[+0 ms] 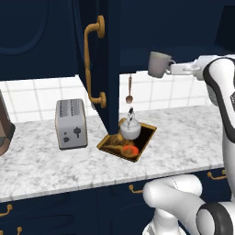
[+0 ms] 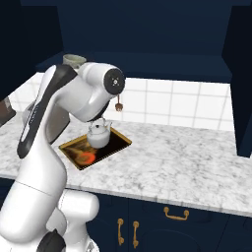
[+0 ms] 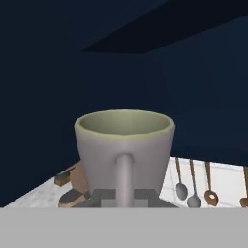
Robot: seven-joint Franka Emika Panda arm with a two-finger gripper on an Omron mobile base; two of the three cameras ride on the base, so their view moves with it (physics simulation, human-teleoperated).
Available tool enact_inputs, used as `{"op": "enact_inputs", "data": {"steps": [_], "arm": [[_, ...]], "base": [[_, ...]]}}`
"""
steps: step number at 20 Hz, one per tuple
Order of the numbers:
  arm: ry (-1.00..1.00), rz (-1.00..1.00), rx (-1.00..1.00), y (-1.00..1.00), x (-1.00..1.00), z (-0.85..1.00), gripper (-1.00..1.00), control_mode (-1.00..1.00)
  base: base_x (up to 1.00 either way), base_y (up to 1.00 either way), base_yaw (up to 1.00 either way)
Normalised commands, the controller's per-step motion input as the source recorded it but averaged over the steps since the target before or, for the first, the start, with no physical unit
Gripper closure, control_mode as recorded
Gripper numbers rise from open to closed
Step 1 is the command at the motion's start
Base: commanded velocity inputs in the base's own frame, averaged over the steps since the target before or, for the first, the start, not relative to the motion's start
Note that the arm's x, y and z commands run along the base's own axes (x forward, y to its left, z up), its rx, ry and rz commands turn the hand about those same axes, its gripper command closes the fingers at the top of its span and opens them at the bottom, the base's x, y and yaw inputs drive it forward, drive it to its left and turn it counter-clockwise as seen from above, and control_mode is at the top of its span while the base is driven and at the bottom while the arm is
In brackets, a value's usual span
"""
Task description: Pick the kettle from the counter and place it on the tray. Then pick the mug from the cabinet and place it on the tray. Then close the cabinet doors.
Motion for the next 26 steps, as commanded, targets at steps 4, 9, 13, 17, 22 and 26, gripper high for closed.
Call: {"op": "enact_inputs", "data": {"steps": [4, 9, 13, 17, 22, 26], "arm": [[0.17, 0.03, -0.15, 0.24, 0.00, -0.88, 1.00, -1.00], [0.15, 0.07, -0.12, 0.17, 0.00, -1.00, 1.00, -1.00], [0.09, 0.07, -0.05, 0.02, 0.00, -1.00, 1.00, -1.00], [0.08, 0.07, -0.05, 0.06, 0.00, -1.00, 1.00, -1.00], [0.01, 0.10, -0.04, 0.09, 0.01, -0.86, 1.00, -1.00], [0.02, 0.08, -0.03, 0.01, 0.11, -0.76, 1.00, -1.00]], "base": [[0.00, 0.00, 0.00], [0.00, 0.00, 0.00], [0.00, 0.00, 0.00], [0.00, 0.00, 0.00], [0.00, 0.00, 0.00], [0.00, 0.00, 0.00]]}}
